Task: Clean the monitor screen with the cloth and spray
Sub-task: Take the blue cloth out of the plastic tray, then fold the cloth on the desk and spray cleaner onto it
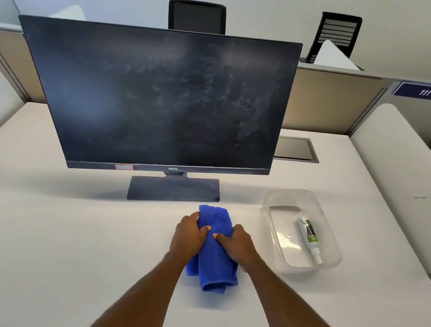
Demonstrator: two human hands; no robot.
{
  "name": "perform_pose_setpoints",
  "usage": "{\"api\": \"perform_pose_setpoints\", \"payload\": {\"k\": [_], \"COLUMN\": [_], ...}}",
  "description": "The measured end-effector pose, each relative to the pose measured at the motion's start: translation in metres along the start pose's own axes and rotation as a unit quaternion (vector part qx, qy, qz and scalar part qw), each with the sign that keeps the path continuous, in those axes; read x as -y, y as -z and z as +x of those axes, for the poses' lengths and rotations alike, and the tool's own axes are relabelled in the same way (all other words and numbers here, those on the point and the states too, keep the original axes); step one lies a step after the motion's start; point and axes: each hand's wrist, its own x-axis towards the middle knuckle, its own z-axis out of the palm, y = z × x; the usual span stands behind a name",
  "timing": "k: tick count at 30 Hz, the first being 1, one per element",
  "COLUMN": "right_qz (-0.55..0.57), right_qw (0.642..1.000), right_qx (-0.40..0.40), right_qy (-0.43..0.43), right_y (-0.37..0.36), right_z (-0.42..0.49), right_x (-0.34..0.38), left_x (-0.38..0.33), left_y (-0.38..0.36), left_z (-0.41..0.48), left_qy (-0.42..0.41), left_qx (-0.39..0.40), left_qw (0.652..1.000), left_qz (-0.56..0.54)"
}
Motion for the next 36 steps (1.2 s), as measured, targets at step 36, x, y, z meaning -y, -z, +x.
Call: {"api": "perform_pose_setpoints", "payload": {"k": [36], "right_qz": [-0.371], "right_qw": [0.899], "right_qx": [0.024], "right_qy": [0.231], "right_y": [-0.011], "right_z": [0.001], "right_x": [-0.012], "left_x": [0.033], "left_y": [0.025], "left_z": [0.000], "left_qy": [-0.169], "left_qx": [0.130], "left_qw": [0.911], "left_qz": [0.354]}}
